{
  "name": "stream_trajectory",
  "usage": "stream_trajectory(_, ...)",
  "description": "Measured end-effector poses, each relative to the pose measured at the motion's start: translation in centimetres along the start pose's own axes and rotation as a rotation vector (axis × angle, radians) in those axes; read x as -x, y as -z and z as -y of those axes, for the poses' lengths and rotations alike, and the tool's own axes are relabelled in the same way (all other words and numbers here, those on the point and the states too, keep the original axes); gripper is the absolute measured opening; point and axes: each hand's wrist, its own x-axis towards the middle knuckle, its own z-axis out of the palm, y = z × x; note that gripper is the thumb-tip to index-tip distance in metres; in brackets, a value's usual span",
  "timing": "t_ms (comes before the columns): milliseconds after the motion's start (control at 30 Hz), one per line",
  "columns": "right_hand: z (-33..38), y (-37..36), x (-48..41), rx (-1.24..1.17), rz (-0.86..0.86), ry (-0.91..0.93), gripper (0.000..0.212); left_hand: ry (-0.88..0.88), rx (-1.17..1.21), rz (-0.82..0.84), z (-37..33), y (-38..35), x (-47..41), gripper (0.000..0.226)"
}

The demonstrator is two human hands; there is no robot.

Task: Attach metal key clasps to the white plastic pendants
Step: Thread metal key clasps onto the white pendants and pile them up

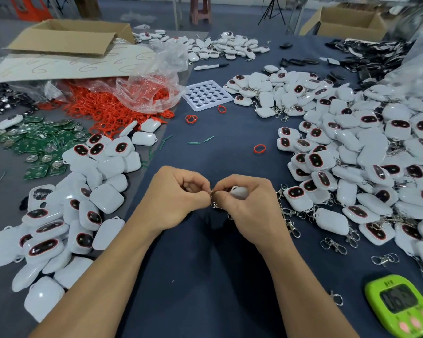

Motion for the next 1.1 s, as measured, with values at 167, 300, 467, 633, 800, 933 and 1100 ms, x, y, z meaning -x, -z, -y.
stream_trajectory(167,-0.2,-0.1,-0.1,-0.047,-0.089,-0.081,0.021,0.015,-0.253,-0.522,0.4,0.9,-0.4,0.018)
stream_trajectory(300,-0.1,0.2,-0.2,-0.107,-0.091,-0.026,0.029,-0.053,-0.573,-0.412,0.8,0.2,-0.4,0.011)
stream_trajectory(467,-0.6,0.6,-0.3,-0.026,-0.093,0.085,0.049,-0.082,-0.657,-0.188,0.8,-1.1,-0.9,0.012)
stream_trajectory(633,-1.0,0.2,-0.4,0.013,-0.164,-0.001,0.039,-0.077,-0.542,-0.105,0.9,-0.5,-0.9,0.013)
stream_trajectory(800,-1.2,0.3,-1.0,-0.003,-0.193,-0.056,0.018,-0.063,-0.519,-0.061,1.0,-0.2,-1.1,0.011)
stream_trajectory(933,-1.2,0.1,-1.2,0.036,-0.16,0.008,0.022,-0.062,-0.508,-0.031,1.0,-0.1,-1.1,0.014)
stream_trajectory(1100,-1.5,0.1,-1.5,0.105,-0.131,-0.006,0.023,-0.053,-0.493,-0.006,1.1,0.2,-1.1,0.019)
